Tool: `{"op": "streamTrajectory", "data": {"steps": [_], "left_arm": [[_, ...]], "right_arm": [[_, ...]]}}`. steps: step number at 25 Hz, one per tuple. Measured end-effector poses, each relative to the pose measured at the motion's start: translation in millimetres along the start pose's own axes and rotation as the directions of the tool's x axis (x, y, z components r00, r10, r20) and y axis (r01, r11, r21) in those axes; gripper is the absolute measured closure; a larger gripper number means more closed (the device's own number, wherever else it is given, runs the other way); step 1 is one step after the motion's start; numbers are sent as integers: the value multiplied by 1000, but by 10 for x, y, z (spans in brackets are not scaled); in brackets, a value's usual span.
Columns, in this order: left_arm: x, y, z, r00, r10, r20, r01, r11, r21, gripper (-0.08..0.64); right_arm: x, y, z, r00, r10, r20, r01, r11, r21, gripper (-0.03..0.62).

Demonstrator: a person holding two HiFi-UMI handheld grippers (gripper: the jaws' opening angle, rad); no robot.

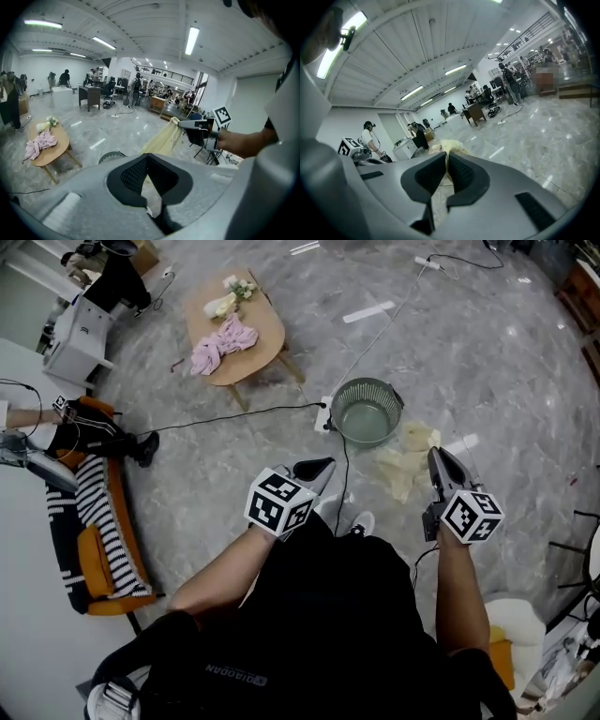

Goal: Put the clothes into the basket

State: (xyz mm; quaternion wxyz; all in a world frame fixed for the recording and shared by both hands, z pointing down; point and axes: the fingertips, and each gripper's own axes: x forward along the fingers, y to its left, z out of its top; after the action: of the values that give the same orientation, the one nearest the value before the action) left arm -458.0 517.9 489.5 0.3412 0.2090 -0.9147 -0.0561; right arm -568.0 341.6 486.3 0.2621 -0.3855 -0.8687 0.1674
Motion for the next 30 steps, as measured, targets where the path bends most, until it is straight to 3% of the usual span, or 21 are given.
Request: {"op": "streamTrajectory", "data": {"steps": [5, 11, 23, 27, 30], "left_arm": [[27, 206, -22, 1000, -13, -25, 13, 1000, -19, 558], [137, 495, 153, 998, -61, -23, 62, 998, 15, 560], [-27, 1252, 291, 999, -45, -13, 45, 999, -14, 558], [-116, 1419, 287, 999, -36, -13, 36, 999, -37, 558], [-174, 1543, 289, 1000, -19, -19, 18, 999, -38, 558]], "right_arm": [[139, -55, 62, 999, -43, 17, 41, 997, 71, 561], [442, -49, 129, 995, -95, 23, 92, 991, 98, 561], [1503, 177, 613, 985, -122, 126, 108, 987, 116, 561], [1948, -88, 481, 978, -175, 111, 151, 969, 196, 561], [2255, -330, 173, 976, -214, 34, 201, 955, 219, 561]]}}
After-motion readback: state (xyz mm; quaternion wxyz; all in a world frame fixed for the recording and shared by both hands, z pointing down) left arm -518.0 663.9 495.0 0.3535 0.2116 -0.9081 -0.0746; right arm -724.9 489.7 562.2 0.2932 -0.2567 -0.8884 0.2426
